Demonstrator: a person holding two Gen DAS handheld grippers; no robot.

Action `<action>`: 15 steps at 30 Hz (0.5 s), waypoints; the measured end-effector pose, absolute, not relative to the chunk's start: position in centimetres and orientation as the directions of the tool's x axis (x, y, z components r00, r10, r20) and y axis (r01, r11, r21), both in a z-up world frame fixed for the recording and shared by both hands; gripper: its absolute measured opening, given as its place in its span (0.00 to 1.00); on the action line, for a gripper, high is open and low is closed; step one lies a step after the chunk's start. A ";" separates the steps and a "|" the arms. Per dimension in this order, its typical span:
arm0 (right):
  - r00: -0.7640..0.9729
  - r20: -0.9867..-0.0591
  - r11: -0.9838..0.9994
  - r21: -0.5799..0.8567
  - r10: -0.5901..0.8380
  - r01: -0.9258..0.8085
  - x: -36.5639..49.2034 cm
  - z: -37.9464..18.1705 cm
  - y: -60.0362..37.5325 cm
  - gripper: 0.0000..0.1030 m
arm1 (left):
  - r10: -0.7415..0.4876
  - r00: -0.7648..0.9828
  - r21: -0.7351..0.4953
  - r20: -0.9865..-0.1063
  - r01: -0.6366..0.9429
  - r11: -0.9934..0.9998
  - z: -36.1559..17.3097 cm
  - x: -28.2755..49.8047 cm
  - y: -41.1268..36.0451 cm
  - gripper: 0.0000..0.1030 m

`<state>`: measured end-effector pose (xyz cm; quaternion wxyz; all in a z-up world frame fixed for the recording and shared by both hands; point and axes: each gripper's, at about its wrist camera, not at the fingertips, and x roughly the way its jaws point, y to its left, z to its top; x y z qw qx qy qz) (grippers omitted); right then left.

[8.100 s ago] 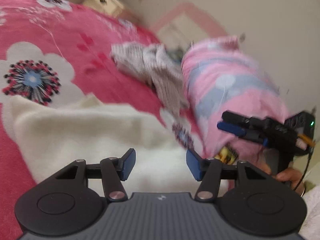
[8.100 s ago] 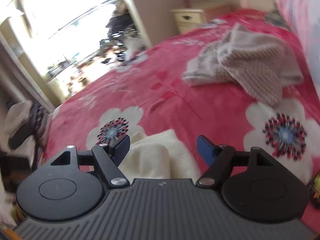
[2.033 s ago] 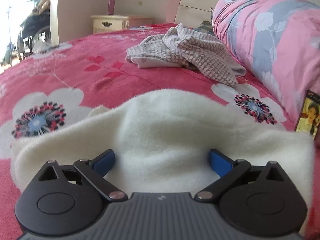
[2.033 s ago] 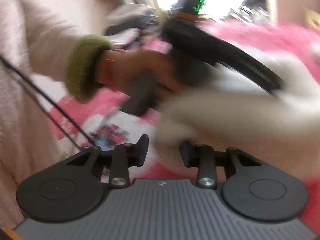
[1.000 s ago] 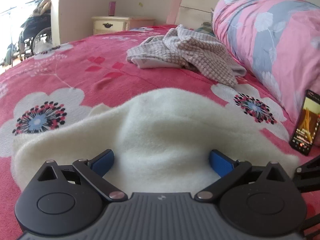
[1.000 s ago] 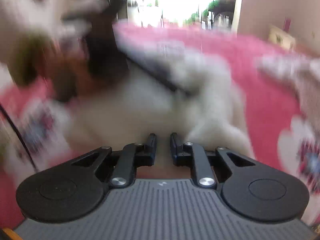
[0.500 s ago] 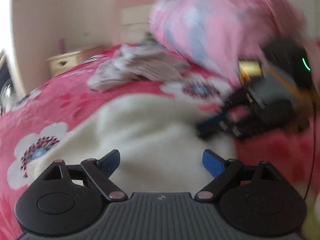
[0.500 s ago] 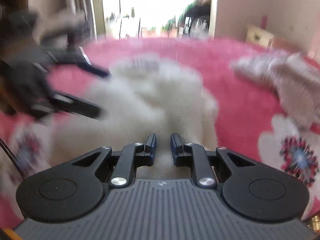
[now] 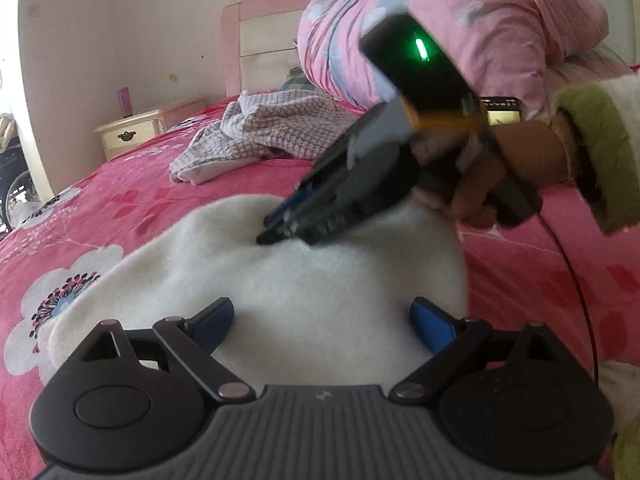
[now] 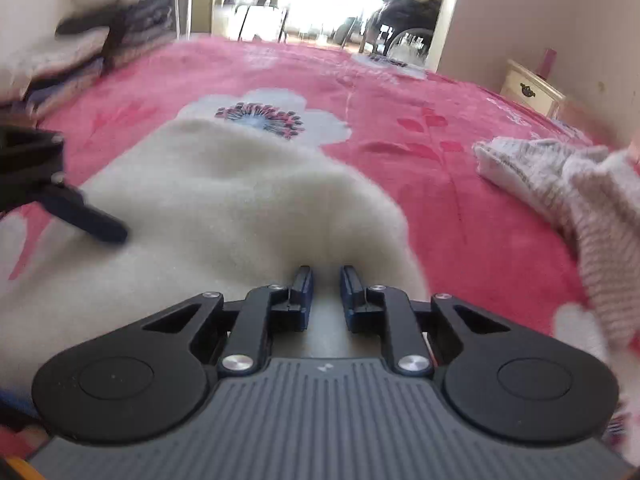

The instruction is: Fold clothes

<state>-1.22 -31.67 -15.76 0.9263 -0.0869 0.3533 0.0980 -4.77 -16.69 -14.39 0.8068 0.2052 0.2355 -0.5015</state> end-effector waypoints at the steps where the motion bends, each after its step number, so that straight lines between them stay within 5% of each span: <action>1: 0.725 -0.676 0.967 -0.072 0.132 -0.243 -0.9 -15.2 -31.9 0.13 | -0.712 0.387 0.096 -0.586 0.906 0.413 -14.4 -4.7 -16.8 0.94; 5: 0.759 -0.632 0.970 -0.047 0.156 -0.239 0.3 -11.5 -32.1 0.14 | -0.718 0.402 0.111 -0.569 0.902 0.417 -14.7 -5.2 -16.5 0.94; 10: 0.699 -0.684 0.959 0.001 0.207 -0.283 4.6 -16.7 -32.6 0.14 | -0.718 0.412 0.095 -0.561 0.894 0.439 -14.9 -4.9 -16.6 0.94; 15: 0.721 -0.651 0.959 0.037 0.237 -0.282 5.7 -13.6 -32.6 0.14 | -0.720 0.410 0.106 -0.561 0.897 0.429 -14.9 -5.2 -16.3 0.94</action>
